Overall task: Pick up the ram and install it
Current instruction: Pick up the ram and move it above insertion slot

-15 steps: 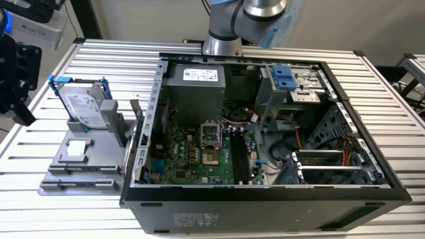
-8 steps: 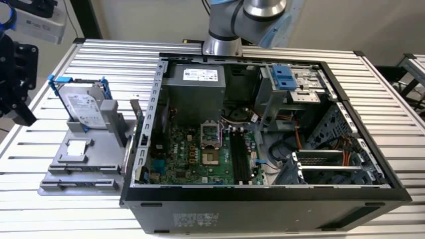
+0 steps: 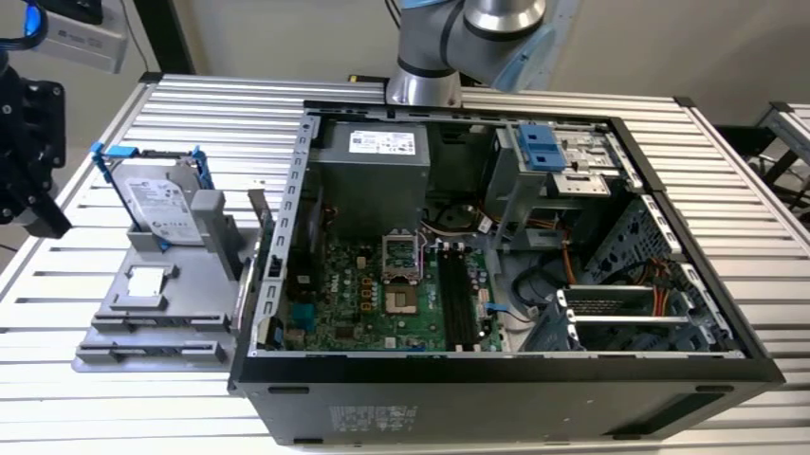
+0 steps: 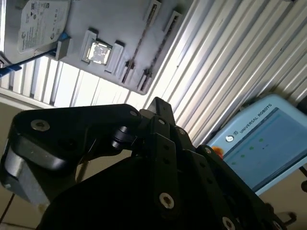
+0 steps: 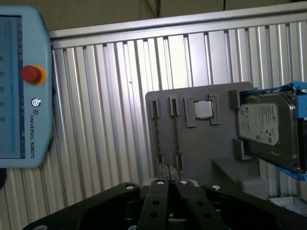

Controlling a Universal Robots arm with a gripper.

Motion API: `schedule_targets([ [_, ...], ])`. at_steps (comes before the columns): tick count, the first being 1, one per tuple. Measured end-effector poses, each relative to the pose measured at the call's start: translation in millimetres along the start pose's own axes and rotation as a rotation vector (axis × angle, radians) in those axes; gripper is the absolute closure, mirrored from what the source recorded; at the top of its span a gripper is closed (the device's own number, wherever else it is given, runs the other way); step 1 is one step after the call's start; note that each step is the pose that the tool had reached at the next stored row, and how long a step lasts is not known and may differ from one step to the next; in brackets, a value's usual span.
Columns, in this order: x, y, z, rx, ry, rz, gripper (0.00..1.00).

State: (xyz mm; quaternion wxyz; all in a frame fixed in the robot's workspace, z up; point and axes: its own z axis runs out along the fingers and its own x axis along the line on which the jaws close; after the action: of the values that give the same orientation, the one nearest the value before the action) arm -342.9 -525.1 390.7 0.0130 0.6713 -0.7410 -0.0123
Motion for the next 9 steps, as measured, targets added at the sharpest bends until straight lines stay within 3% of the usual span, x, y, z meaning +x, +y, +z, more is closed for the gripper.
schedule_targets([
  [4, 0.0, 0.0, 0.0, 0.0017, -0.006, -0.054, 1.0],
  [9, 0.0, -0.1, 0.0, 0.0015, -0.0035, -0.133, 1.0],
])
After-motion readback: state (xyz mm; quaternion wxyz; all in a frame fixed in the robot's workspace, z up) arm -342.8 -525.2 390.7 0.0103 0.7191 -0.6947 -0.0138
